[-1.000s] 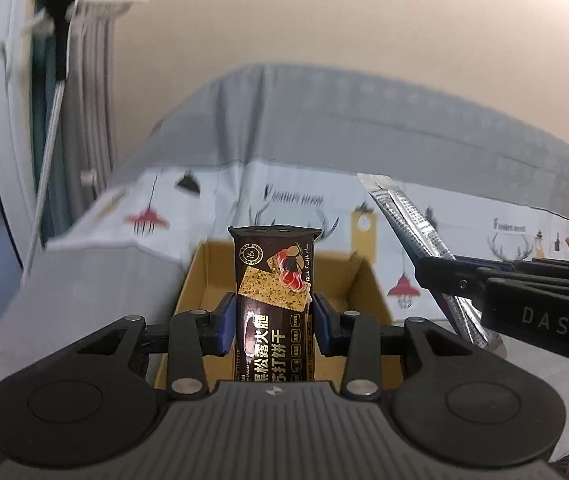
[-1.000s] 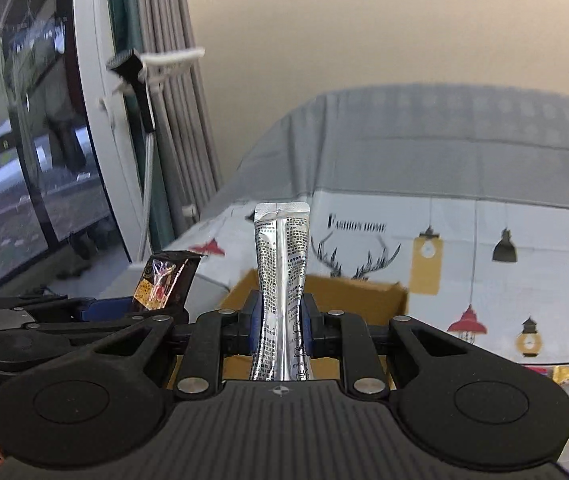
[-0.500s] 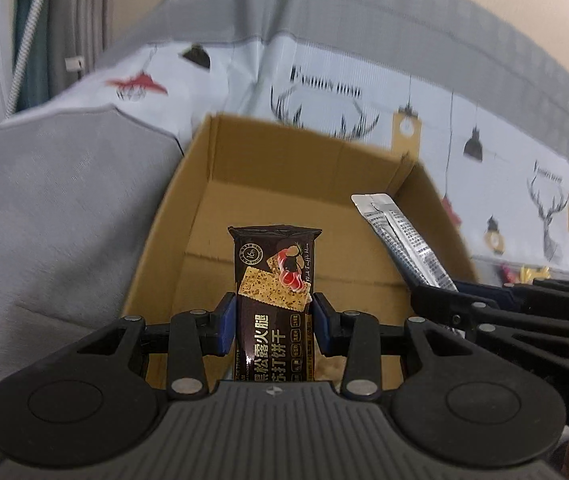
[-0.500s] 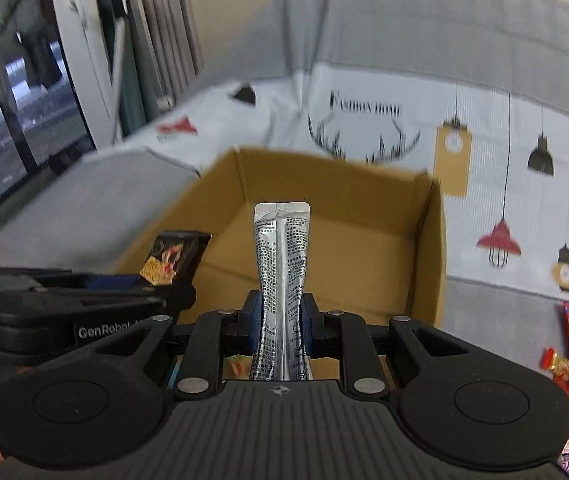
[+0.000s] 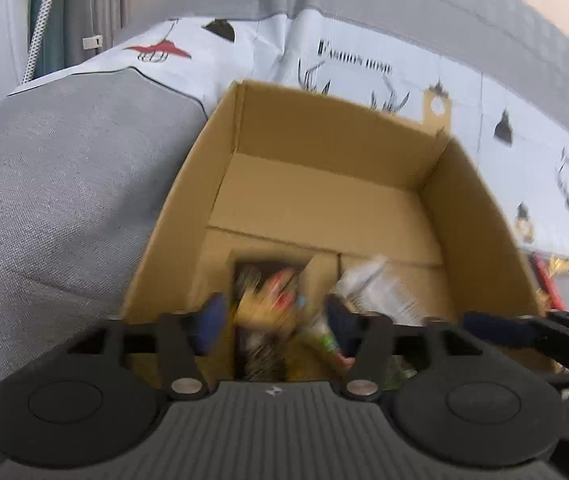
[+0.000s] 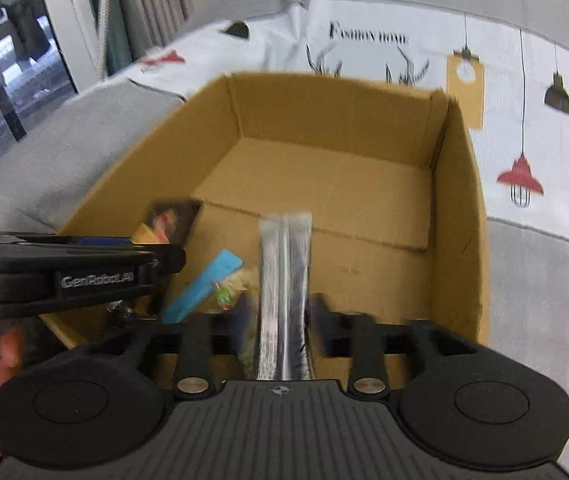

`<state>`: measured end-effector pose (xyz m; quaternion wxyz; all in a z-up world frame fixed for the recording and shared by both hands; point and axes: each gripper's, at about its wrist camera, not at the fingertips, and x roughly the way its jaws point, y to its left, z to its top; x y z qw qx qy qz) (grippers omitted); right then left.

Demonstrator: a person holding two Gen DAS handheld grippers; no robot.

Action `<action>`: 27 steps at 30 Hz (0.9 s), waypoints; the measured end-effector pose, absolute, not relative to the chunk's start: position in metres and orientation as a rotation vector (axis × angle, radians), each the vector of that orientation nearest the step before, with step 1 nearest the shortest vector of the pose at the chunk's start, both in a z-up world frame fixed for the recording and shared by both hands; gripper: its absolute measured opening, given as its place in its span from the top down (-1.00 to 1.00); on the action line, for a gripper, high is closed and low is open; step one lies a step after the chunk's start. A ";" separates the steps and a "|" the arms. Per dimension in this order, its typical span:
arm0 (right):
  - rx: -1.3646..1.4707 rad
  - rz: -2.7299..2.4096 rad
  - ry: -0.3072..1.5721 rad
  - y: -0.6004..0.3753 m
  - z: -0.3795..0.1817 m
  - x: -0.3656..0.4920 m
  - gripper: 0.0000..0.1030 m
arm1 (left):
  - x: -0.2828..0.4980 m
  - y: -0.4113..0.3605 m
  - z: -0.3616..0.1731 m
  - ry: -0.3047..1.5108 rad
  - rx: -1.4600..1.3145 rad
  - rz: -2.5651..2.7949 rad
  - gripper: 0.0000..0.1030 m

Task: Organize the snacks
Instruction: 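Carry both snacks into the cardboard box and open both tools, then grasp the red stick snack with the left tool while the right tool grasps the purple candy bar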

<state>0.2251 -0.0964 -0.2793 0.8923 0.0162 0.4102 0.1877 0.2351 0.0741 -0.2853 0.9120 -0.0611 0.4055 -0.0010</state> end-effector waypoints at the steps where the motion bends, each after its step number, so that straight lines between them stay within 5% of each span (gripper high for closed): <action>1: 0.044 0.395 0.823 -0.101 -0.274 0.220 -0.65 | 0.232 0.072 -0.282 0.819 -0.131 0.003 -1.00; 14: 0.256 0.220 0.673 -0.236 -0.260 0.167 -0.69 | 0.190 -0.050 -0.236 0.627 -0.026 -0.220 -0.99; 27: 0.469 -0.001 0.738 -0.396 -0.326 0.121 -0.70 | 0.197 -0.191 -0.280 0.711 0.129 -0.391 -0.99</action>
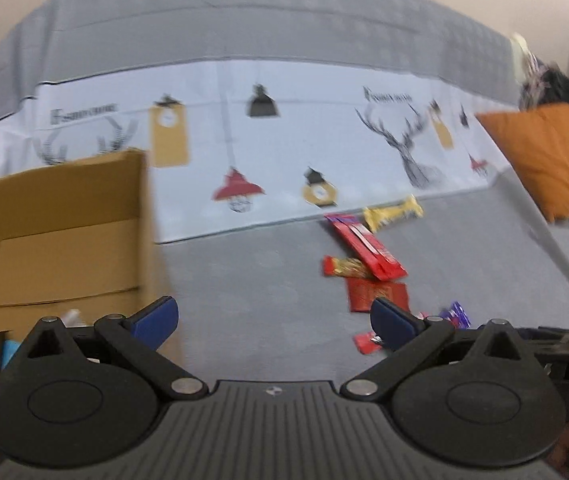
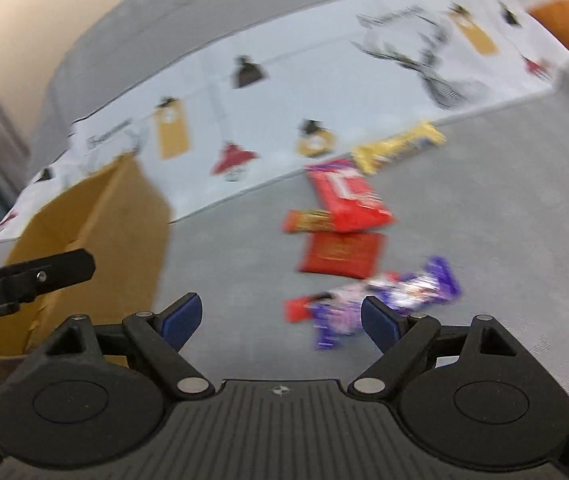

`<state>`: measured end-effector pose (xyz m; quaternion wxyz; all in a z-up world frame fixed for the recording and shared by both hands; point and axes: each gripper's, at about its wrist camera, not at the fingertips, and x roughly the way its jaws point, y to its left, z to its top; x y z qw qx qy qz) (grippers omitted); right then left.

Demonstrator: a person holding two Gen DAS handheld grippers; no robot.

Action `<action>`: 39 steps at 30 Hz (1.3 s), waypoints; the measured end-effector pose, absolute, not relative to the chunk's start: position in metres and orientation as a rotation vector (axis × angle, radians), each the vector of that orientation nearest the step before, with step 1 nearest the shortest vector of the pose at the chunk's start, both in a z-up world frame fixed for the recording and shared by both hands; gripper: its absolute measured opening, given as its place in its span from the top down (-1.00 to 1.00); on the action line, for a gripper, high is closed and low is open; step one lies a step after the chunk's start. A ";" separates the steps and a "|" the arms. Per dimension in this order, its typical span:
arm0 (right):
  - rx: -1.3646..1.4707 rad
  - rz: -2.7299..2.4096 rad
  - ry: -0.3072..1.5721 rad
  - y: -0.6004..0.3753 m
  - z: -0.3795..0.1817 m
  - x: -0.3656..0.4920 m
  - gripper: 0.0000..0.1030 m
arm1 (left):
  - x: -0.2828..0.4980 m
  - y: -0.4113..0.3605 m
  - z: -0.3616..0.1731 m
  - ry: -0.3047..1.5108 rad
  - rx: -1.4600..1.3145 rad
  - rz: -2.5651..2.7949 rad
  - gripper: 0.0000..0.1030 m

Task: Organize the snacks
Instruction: 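Grasp the red stick snack with the left tool while the right tool grasps the purple candy bar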

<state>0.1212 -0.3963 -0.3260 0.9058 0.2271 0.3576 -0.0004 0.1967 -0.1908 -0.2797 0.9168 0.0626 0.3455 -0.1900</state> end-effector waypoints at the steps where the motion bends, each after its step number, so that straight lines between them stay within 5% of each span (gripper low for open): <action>1: 0.481 -0.013 0.743 -0.407 -0.332 0.119 -0.70 | 0.198 -0.198 -0.285 0.717 0.139 -0.402 -0.99; 3: 0.494 -0.041 0.764 -0.423 -0.342 0.120 -0.70 | 0.201 -0.214 -0.296 0.732 0.162 -0.426 -0.97; 8: 0.576 -0.096 0.811 -0.458 -0.376 0.136 -0.68 | 0.213 -0.247 -0.329 0.807 0.230 -0.482 -0.55; 14: 0.667 -0.115 0.793 -0.475 -0.398 0.154 -0.61 | 0.225 -0.270 -0.359 0.855 0.284 -0.526 -0.51; 17: 0.611 -0.116 0.797 -0.471 -0.400 0.170 0.01 | 0.230 -0.279 -0.366 0.861 0.308 -0.545 -0.47; 18: 0.572 -0.127 0.807 -0.471 -0.400 0.175 0.48 | 0.232 -0.281 -0.368 0.853 0.318 -0.551 -0.45; 26: 0.654 -0.135 0.788 -0.498 -0.403 0.173 0.74 | 0.238 -0.310 -0.394 0.808 0.412 -0.718 -0.13; 31: 0.701 -0.118 0.763 -0.508 -0.403 0.167 0.67 | 0.241 -0.324 -0.407 0.839 0.450 -0.743 -0.06; 32: 0.706 -0.115 0.777 -0.507 -0.403 0.168 0.61 | 0.240 -0.324 -0.407 0.840 0.444 -0.749 0.10; 34: 0.681 -0.123 0.801 -0.505 -0.401 0.169 0.03 | 0.239 -0.323 -0.406 0.858 0.422 -0.745 0.44; 36: 0.645 -0.140 0.784 -0.504 -0.396 0.164 -0.03 | 0.239 -0.320 -0.405 0.869 0.412 -0.686 0.79; 39: 0.658 -0.150 0.808 -0.505 -0.399 0.159 -0.04 | 0.246 -0.304 -0.404 0.915 0.319 -0.554 0.87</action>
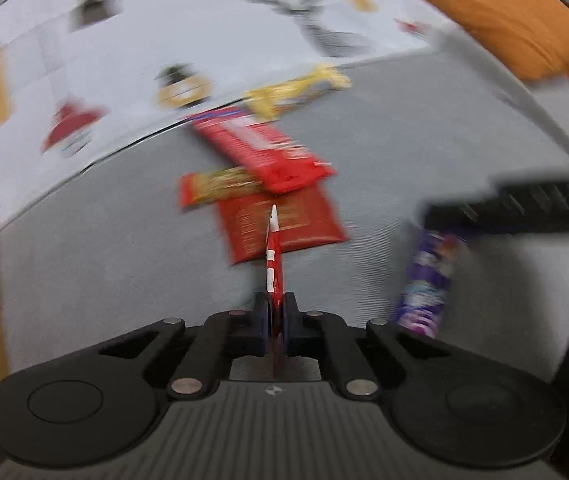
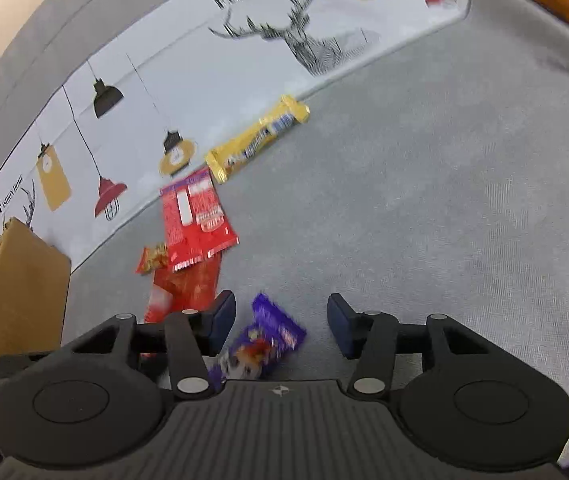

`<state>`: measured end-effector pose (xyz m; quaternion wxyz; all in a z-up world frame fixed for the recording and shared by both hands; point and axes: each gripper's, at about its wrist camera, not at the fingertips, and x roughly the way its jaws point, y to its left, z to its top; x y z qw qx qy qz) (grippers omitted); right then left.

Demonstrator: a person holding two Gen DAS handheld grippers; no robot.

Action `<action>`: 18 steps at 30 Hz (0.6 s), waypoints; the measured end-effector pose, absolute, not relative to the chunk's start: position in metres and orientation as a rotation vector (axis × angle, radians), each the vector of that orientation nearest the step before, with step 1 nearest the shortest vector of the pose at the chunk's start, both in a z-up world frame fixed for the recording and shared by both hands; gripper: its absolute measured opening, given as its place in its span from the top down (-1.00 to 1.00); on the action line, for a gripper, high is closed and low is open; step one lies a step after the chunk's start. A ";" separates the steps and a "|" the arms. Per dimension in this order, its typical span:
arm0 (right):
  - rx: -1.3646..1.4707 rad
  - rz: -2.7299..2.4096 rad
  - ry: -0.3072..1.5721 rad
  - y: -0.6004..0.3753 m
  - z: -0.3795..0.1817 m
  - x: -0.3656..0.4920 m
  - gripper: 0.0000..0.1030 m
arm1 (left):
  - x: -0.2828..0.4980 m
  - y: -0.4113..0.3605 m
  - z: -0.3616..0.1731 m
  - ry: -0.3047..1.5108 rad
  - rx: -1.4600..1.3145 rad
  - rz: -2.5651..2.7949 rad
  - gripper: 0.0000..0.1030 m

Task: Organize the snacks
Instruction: 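Grasp the red stick snack with the left tool while the right tool grasps the purple candy bar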

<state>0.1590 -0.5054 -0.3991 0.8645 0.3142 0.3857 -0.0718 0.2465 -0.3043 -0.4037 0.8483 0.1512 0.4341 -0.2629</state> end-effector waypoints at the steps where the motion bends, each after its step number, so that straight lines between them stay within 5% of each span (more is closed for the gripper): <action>1: 0.668 -0.149 0.813 -0.504 -0.401 0.157 -0.04 | 0.250 -0.298 -0.404 0.939 0.265 -0.528 0.87; 6: 0.541 -0.103 0.844 -0.471 -0.399 0.165 -0.03 | 0.254 -0.291 -0.400 0.986 0.213 -0.510 0.86; 7: 0.508 -0.068 0.850 -0.463 -0.399 0.169 0.44 | 0.255 -0.291 -0.399 0.991 0.211 -0.510 0.86; 8: 0.497 -0.027 0.867 -0.456 -0.401 0.175 0.63 | 0.258 -0.289 -0.399 1.004 0.192 -0.505 0.86; 14: 0.414 0.086 0.837 -0.433 -0.395 0.192 0.69 | 0.271 -0.270 -0.395 1.066 0.104 -0.401 0.87; 18: 0.406 0.033 0.882 -0.436 -0.398 0.190 0.49 | 0.270 -0.259 -0.392 1.084 0.110 -0.403 0.71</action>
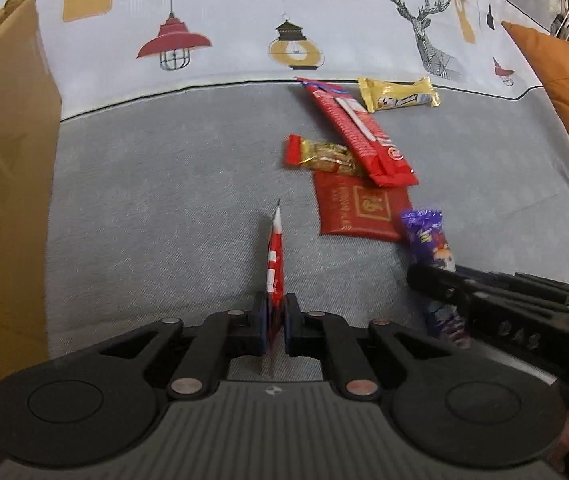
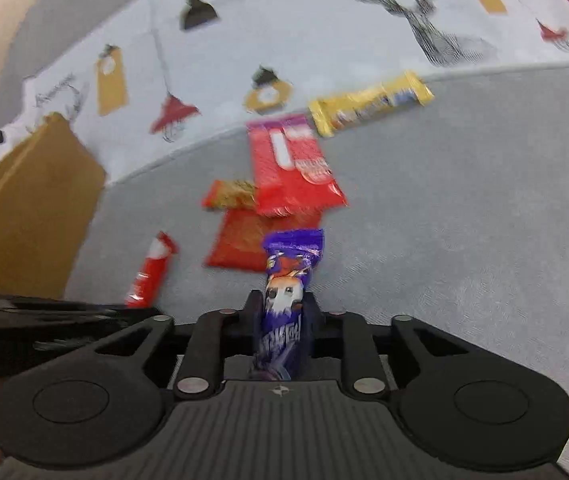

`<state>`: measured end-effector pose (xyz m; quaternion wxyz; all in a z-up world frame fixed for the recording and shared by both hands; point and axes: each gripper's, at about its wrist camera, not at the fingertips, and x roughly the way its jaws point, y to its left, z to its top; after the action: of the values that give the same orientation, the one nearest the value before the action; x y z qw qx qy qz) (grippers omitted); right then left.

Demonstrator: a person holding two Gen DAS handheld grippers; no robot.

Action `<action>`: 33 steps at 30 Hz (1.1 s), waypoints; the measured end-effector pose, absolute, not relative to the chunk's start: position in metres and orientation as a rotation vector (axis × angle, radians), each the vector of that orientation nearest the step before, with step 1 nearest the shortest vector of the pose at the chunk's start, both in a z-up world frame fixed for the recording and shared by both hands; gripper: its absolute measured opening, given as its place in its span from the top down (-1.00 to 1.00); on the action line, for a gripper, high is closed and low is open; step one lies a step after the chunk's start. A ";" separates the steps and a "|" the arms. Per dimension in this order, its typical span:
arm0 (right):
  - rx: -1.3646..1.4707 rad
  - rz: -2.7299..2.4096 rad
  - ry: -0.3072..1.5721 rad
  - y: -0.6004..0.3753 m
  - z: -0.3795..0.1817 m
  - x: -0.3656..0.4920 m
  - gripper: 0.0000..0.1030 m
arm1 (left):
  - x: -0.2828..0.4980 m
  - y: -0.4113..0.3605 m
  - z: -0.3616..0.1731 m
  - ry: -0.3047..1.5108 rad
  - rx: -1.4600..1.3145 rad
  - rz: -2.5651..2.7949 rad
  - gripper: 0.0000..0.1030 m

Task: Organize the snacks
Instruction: 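Grasp the red stick snack with the left tool while the right tool grasps the purple candy bar, then lift both held snacks and carry them over the open cardboard box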

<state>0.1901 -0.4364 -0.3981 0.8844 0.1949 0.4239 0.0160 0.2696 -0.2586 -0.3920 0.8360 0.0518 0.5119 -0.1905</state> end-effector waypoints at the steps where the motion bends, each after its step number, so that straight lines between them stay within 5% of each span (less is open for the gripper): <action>1: 0.429 0.040 0.876 -0.439 -0.398 0.189 0.36 | 0.269 -0.256 -0.392 1.085 0.099 -0.416 0.64; 4: 0.449 0.088 0.863 -0.435 -0.401 0.187 -0.20 | 0.268 -0.255 -0.394 1.075 0.111 -0.433 0.63; 7: 0.337 0.116 0.867 -0.414 -0.399 0.192 -0.41 | 0.265 -0.258 -0.395 1.053 0.157 -0.422 0.82; 9: 0.271 0.103 0.870 -0.405 -0.399 0.196 -0.20 | 0.267 -0.257 -0.393 1.071 0.152 -0.395 0.88; 10: 0.259 0.083 0.867 -0.405 -0.398 0.197 0.19 | 0.267 -0.256 -0.392 1.079 0.152 -0.386 0.88; 12: 0.289 0.027 0.868 -0.415 -0.399 0.202 0.61 | 0.265 -0.254 -0.391 1.089 0.158 -0.377 0.89; 33: 0.453 0.135 0.855 -0.389 -0.358 0.160 0.64 | 0.220 -0.210 -0.320 1.038 0.143 -0.383 0.89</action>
<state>0.1596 -0.3885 -0.3584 0.8830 0.2177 0.4107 0.0650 0.2200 -0.2095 -0.3204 0.8484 0.0678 0.4926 -0.1815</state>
